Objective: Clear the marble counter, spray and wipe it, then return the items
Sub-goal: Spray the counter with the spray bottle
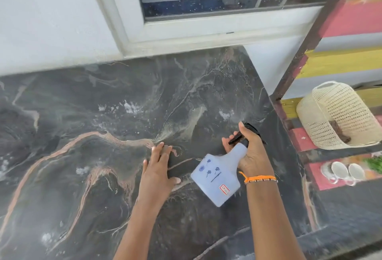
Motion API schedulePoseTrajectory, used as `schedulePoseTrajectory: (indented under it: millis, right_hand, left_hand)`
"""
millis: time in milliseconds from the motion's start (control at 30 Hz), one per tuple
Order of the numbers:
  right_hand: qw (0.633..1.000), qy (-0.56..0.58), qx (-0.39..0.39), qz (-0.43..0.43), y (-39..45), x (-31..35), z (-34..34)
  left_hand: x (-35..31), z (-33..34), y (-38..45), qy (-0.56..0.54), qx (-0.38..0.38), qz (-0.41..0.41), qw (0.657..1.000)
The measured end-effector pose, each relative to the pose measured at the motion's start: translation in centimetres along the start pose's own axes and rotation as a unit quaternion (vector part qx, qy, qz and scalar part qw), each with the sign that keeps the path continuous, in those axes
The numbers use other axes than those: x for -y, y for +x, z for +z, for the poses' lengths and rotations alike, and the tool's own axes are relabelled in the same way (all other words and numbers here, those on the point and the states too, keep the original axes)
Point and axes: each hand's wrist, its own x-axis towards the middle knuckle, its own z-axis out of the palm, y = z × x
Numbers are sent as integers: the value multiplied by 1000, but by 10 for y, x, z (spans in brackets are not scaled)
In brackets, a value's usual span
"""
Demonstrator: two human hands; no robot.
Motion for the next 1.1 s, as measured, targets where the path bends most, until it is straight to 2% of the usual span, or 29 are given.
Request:
schedulePoseTrajectory:
  millis: [100, 200, 400, 600, 800, 933, 1100]
  right_hand:
    - [1000, 8, -11, 14, 5, 0, -11]
    - [998, 3, 47, 30, 2, -3, -13]
    - [982, -124, 135, 55, -15, -31, 3]
    - [946, -222, 197, 135, -57, -116, 38]
    - [860, -363, 285, 220, -120, -237, 50]
    - [826, -421, 292, 237, -156, -303, 39]
    - [838, -461, 222, 192, -184, -351, 26]
  left_hand:
    - [0, 1, 0, -12, -10, -4, 1000]
    - [0, 2, -2, -23, -15, 1, 1000]
    - [27, -16, -24, -59, -90, -49, 993]
    - [101, -54, -100, -72, -169, -177, 967]
    - [186, -72, -201, -104, -230, -354, 901]
    - [215, -68, -246, -112, -239, -385, 884]
    - [230, -55, -271, -108, -226, -357, 900]
